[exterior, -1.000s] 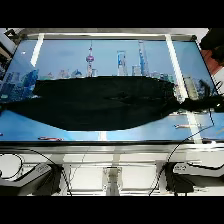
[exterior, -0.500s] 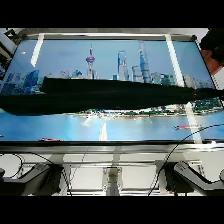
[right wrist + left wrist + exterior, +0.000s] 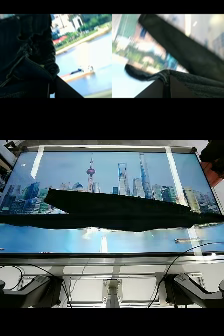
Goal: Fold the clothes and pants, and hang the long-sleeved shirts on hangers.
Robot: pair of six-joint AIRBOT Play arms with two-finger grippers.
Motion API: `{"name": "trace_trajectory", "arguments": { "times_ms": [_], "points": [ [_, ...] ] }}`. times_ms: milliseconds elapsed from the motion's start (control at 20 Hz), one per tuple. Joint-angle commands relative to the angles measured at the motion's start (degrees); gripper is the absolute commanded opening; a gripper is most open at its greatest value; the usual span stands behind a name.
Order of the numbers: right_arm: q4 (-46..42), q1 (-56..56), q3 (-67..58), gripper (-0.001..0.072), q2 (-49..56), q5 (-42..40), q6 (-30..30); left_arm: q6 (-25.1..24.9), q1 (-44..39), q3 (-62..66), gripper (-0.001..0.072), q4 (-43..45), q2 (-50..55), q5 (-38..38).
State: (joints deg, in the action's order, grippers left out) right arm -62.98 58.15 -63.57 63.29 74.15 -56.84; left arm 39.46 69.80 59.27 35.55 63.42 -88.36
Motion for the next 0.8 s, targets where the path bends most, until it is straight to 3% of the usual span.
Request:
{"name": "trace_trajectory", "arguments": {
  "times_ms": [0, 150, 350, 550, 600, 750],
  "points": [
    [-5.2, 0.4, 6.5, 0.0018, 0.5, -2.8, -3.5, 2.3, -2.6, -2.1, 0.0025, 11.6, 0.2, 2.2],
    [-6.6, 0.4, 11.8, 0.0017, 0.5, -4.8, -3.6, 2.1, -5.2, -4.3, 0.0024, 16.3, 0.2, 2.4],
    [-15.7, 0.4, 12.8, 0.0017, 0.5, -4.3, -6.0, 4.1, -10.8, -4.5, 0.0024, 32.1, 0.7, 2.7],
    [-17.1, 0.4, 12.3, 0.0016, 0.5, -2.8, -7.4, 4.3, -15.6, -4.0, 0.0023, 30.9, 1.4, 4.5],
    [-15.0, 0.4, 11.1, 0.0015, 0.5, -2.3, -9.1, 6.4, -16.6, -3.0, 0.0024, 28.9, 1.5, 5.9],
    [-11.7, 0.3, 3.9, 0.0013, 1.1, -0.5, -13.7, 22.6, -20.9, 5.4, 0.0021, 30.2, 5.4, 8.0]
  ]
}}
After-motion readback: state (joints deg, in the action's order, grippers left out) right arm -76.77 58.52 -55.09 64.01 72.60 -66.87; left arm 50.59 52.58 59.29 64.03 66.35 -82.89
